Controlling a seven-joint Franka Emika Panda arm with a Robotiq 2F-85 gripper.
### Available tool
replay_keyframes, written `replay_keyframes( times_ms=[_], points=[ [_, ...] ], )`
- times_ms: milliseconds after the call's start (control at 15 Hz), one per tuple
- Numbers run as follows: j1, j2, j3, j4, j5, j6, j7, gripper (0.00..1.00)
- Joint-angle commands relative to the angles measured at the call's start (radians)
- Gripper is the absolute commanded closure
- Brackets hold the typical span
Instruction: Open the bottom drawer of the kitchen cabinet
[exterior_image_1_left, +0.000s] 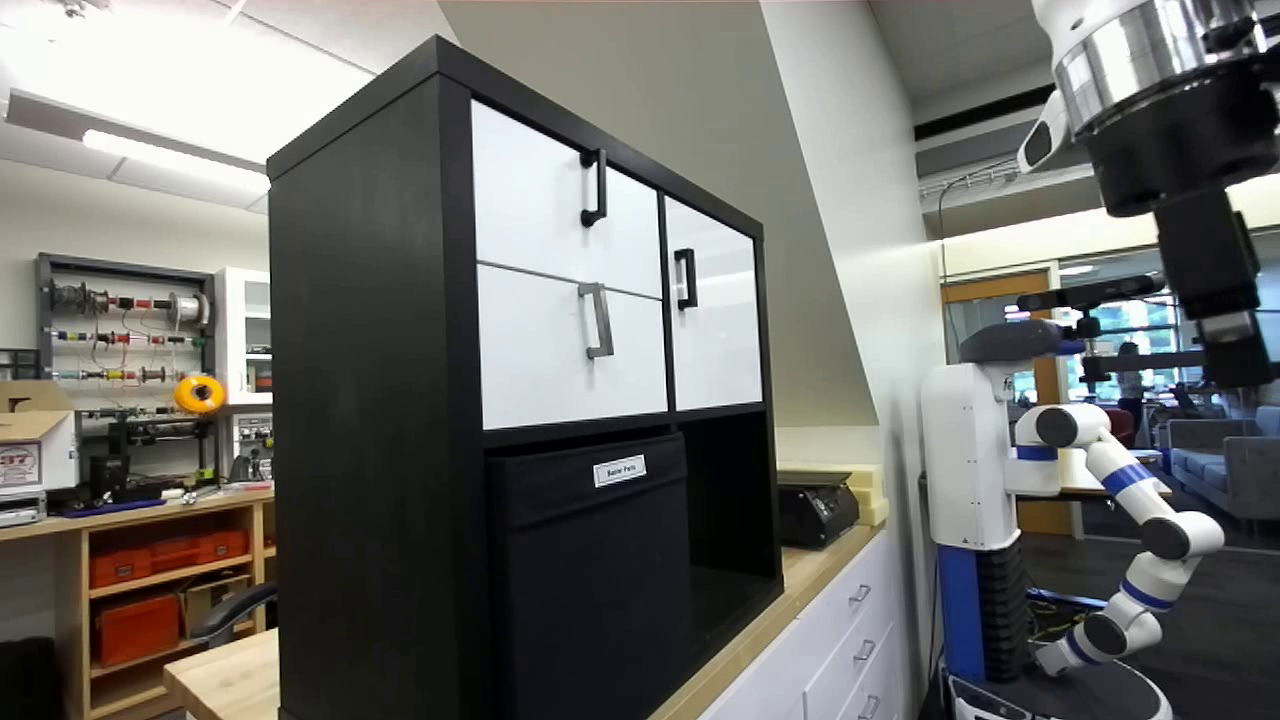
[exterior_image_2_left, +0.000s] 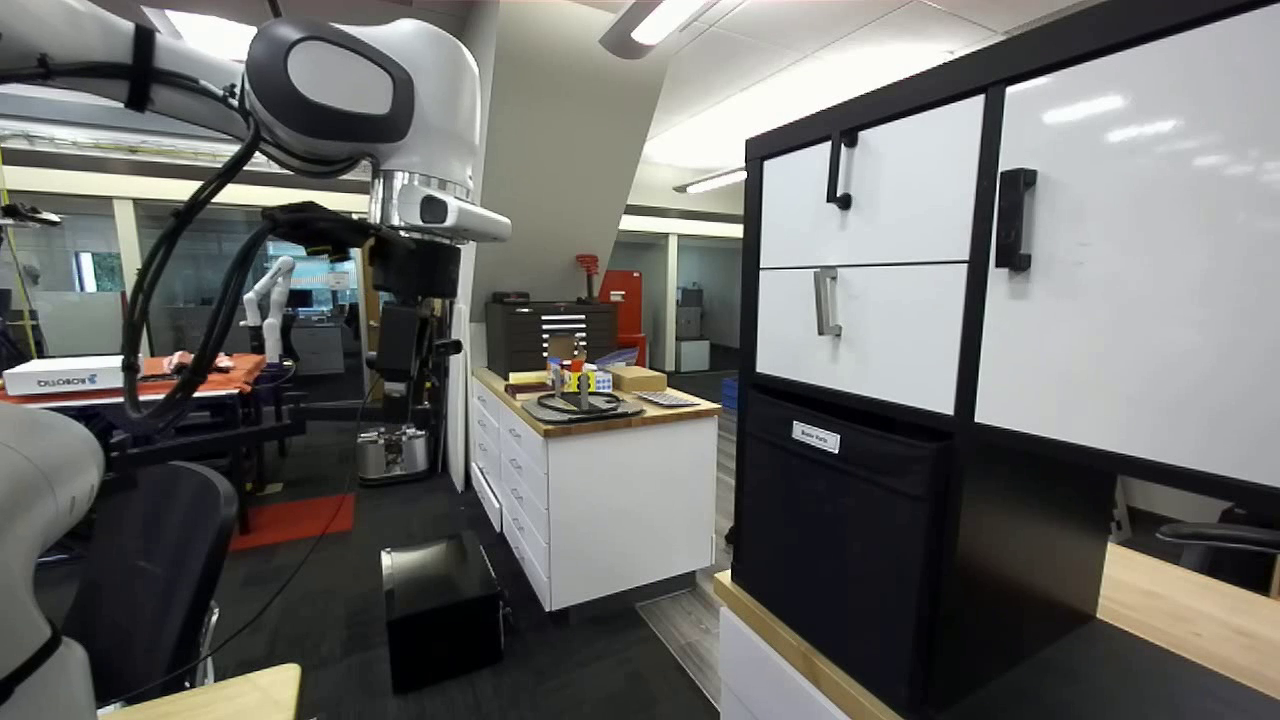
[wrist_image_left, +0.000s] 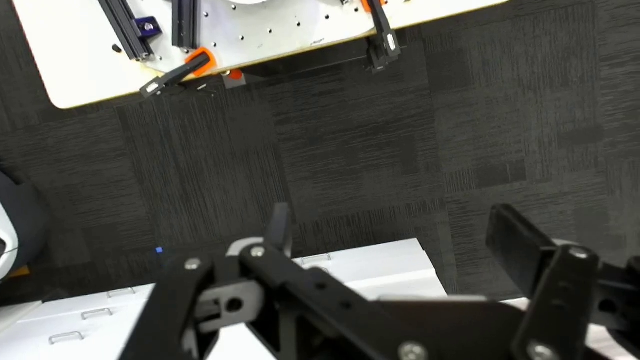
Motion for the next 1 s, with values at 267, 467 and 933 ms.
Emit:
replay_keyframes(
  times_ms=[267, 467, 933],
  points=[
    [-0.026, 0.084, -0.006, 0.077, -0.033, 0.194, -0.017, 0.00],
    [-0.028, 0.149, -0.012, 0.120, -0.056, 0.282, -0.030, 0.00],
    [-0.036, 0.351, -0.026, 0.249, -0.136, 0.449, -0.049, 0.00]
  ],
)
